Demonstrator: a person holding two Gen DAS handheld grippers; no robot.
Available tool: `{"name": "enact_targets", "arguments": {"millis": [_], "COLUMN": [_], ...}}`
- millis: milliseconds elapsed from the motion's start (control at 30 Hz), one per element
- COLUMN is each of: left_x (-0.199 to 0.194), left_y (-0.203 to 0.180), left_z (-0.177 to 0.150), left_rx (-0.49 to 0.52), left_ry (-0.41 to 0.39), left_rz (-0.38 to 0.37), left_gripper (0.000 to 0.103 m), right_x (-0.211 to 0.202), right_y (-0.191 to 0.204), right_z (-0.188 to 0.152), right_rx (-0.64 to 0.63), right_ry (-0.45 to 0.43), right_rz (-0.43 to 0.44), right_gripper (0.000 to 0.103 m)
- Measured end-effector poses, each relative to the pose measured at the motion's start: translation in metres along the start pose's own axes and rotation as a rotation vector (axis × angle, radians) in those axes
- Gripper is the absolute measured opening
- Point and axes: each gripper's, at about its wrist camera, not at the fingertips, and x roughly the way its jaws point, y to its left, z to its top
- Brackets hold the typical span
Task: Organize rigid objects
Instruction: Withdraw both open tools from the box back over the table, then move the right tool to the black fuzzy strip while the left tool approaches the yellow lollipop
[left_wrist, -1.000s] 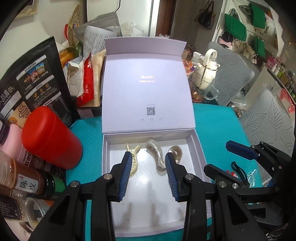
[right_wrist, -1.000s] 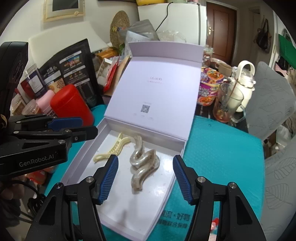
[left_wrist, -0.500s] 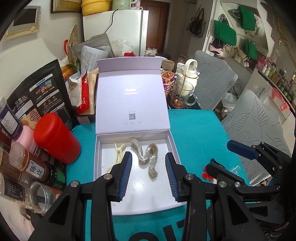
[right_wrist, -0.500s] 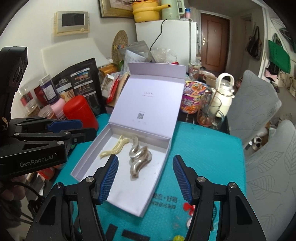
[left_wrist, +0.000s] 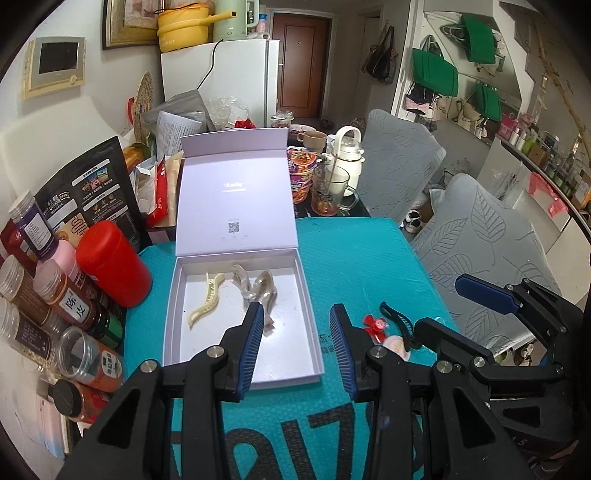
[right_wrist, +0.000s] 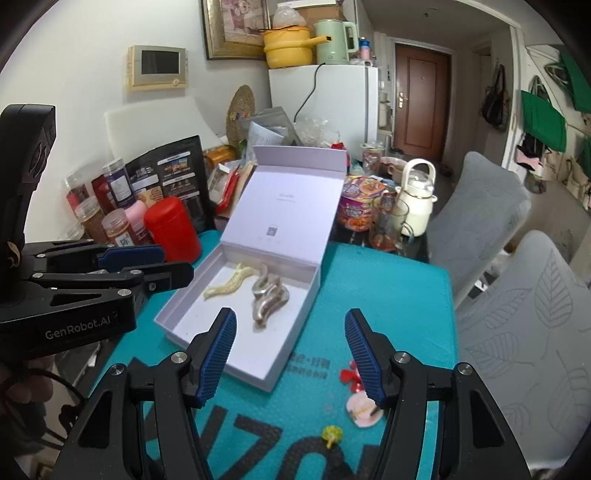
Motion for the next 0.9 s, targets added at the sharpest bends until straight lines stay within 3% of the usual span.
{"name": "enact_targets", "arguments": {"millis": [467,900], "left_x": [-0.033,-0.035], "left_y": [-0.069,-0.112], "left_z": [-0.044,-0.075], "left_rx": [0.008,0.020], "left_ry": [-0.011,0.034], "left_rz": [-0.054,-0.079], "left_gripper": [0.037,0.037], "right_x": [-0.071,-0.111], "right_y": [-0.031,-0.058], "right_z": [-0.059,-0.105], "right_rx": [0.027,0.059], "right_ry": [-0.005,0.013], "right_rz": [-0.031,-0.067], "right_gripper": [0.062,0.062]}}
